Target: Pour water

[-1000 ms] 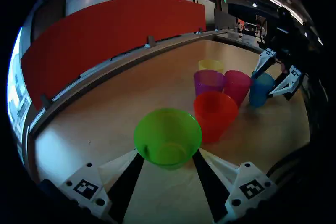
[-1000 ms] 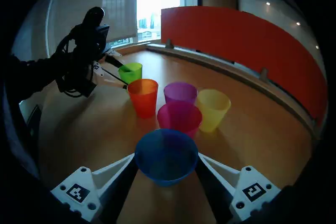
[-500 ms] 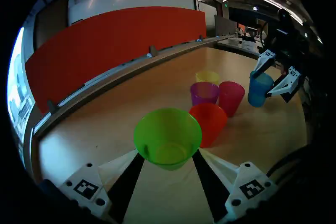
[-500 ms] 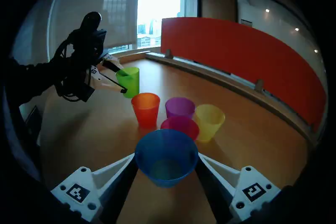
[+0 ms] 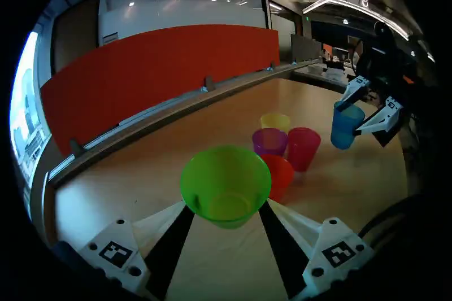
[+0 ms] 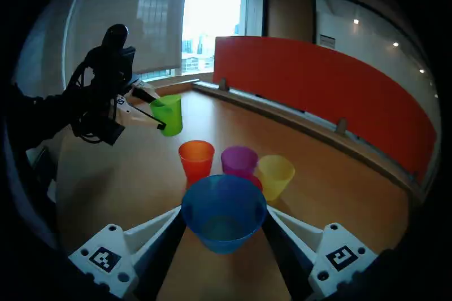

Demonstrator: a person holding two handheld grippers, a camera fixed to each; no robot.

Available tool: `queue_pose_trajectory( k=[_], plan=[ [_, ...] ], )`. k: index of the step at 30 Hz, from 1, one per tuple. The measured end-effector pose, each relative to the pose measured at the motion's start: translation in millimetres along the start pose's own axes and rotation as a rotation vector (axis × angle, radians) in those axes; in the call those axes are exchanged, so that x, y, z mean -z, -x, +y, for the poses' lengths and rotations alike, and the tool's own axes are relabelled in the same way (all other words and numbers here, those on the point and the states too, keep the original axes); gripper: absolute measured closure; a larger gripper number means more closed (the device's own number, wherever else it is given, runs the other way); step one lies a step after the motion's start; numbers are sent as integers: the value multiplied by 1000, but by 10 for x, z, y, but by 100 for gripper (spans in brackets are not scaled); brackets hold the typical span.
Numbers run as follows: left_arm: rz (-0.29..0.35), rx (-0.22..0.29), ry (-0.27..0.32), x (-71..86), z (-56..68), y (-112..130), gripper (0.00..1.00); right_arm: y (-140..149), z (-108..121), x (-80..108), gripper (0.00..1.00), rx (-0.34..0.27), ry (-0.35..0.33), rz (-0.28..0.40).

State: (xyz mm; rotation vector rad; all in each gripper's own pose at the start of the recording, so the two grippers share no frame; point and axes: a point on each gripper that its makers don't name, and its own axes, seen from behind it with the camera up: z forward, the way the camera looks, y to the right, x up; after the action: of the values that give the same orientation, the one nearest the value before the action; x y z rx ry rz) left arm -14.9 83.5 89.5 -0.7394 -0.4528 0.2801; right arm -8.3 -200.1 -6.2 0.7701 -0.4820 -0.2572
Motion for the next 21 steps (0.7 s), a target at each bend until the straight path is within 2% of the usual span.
queue_pose_trajectory(
  k=[8,21],
  plan=[
    [37,17,-13,148,27,-113,21,-148,-53,110,10,1,12,41],
    [97,12,-27,365,98,-345,21,-365,-110,281,10,-5,30,123]
  ],
)
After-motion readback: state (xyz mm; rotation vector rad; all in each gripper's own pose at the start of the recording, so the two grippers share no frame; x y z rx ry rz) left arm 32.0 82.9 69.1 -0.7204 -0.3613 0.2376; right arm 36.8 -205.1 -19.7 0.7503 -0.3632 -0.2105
